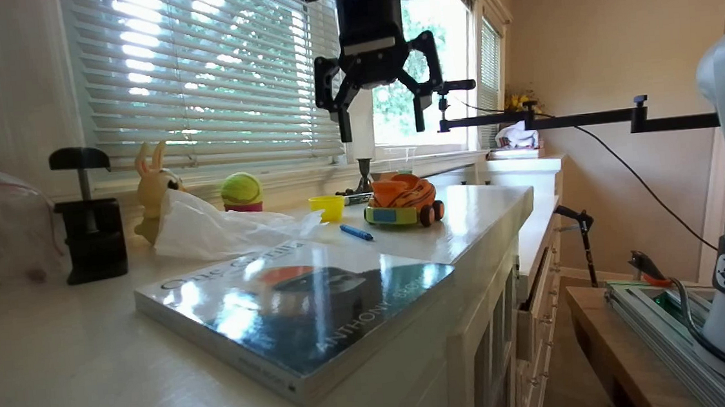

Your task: Turn the toy car so that its facing the opposite direction

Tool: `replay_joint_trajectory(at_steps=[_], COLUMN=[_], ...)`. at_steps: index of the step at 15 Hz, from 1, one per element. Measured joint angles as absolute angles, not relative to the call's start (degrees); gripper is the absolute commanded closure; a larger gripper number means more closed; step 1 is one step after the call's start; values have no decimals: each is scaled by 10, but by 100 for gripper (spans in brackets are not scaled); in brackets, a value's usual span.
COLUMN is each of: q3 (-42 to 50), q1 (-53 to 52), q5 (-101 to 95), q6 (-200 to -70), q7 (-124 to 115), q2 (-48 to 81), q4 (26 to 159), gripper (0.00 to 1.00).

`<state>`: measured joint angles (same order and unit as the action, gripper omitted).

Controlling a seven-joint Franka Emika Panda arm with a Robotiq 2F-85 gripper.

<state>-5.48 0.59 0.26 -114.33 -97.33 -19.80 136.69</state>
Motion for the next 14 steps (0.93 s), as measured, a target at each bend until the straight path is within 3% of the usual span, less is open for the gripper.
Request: replay_joint_trajectory(at_steps=[8,14], q3=[-31,-31], q1=[6,6], q5=[5,-27], q6=[-961,-898], q7=[-739,-653], q2=[-195,-168], q4=[1313,1280], gripper=[0,0])
